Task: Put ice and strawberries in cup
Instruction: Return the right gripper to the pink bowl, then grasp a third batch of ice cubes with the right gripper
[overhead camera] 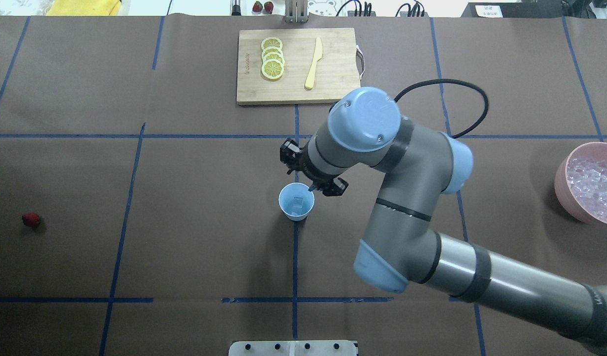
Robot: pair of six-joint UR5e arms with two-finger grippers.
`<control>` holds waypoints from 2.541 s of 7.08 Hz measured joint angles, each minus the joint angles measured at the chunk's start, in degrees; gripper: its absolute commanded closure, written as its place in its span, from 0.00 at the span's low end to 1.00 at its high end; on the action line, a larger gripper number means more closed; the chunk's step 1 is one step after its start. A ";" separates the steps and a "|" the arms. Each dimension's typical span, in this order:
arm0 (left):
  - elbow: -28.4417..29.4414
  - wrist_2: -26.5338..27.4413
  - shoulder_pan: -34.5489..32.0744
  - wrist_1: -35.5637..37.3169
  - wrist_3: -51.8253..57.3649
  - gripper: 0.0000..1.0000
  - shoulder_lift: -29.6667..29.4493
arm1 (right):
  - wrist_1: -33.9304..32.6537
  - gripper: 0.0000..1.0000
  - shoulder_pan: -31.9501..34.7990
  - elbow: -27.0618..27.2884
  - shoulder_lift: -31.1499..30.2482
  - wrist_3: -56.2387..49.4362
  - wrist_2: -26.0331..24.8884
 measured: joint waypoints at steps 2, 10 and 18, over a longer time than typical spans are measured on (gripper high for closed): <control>-0.05 0.00 0.00 0.00 0.04 0.00 -0.03 | -0.14 0.33 8.90 8.86 -10.18 -1.45 6.33; -1.48 -0.03 0.00 -0.06 -1.38 0.00 -0.05 | 0.56 0.31 32.41 13.90 -46.42 -27.96 16.01; -6.13 -0.02 0.00 0.00 -2.83 0.00 1.11 | 2.20 0.28 38.34 5.06 -45.85 -15.71 20.14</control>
